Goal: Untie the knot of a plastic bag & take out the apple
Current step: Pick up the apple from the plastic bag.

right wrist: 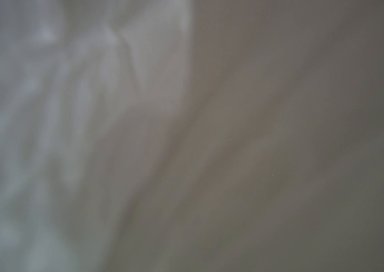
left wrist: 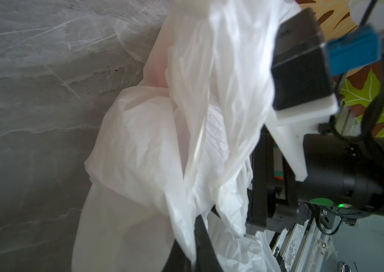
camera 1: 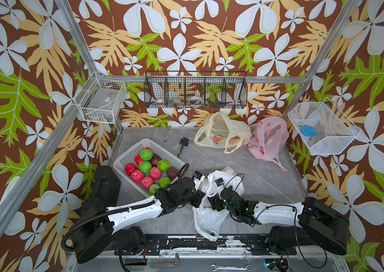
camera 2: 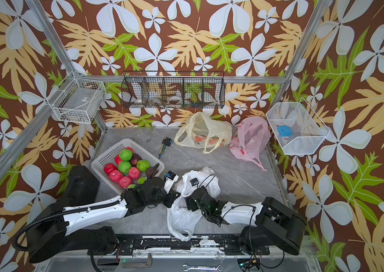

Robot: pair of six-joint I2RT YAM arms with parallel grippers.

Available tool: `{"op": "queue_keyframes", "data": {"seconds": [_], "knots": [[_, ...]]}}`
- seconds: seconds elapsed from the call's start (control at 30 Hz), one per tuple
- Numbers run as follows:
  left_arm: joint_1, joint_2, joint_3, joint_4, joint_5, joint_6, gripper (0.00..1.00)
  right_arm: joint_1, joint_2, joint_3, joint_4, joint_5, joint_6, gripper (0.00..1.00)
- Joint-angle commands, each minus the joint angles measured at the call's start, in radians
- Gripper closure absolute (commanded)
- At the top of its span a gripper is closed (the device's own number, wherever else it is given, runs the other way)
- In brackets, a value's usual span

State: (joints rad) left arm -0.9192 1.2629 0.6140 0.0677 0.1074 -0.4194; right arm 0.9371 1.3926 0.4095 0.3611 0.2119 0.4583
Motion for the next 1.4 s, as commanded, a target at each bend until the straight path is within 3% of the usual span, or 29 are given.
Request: {"op": "queue_keyframes", "data": {"seconds": [0.0,0.27,0.57,0.77,1.0,1.17,1.37], "knots": [[0.001,-0.005,-0.006,0.038,0.009,-0.013,1.0,0.001,0.006,0.029,0.031,-0.017,-0.024,0.21],[0.013,-0.065,-0.005,0.008,-0.014,-0.022,1.0,-0.001,-0.079,0.022,0.068,0.034,-0.077,0.2],[0.049,-0.073,-0.029,0.025,0.034,-0.037,1.0,-0.013,0.071,0.156,0.012,0.067,-0.12,0.21],[0.062,-0.064,-0.054,0.042,0.075,-0.044,1.0,-0.082,0.196,0.18,0.085,-0.038,-0.135,0.29],[0.08,-0.087,-0.078,0.034,0.069,-0.041,1.0,-0.087,0.287,0.224,0.043,-0.105,-0.14,0.41],[0.095,-0.101,-0.092,0.032,0.046,-0.049,1.0,-0.084,0.226,0.218,-0.038,-0.093,-0.123,0.52],[0.119,-0.104,-0.096,0.047,0.006,-0.071,1.0,-0.071,0.076,0.249,-0.22,-0.069,-0.1,0.53]]}}
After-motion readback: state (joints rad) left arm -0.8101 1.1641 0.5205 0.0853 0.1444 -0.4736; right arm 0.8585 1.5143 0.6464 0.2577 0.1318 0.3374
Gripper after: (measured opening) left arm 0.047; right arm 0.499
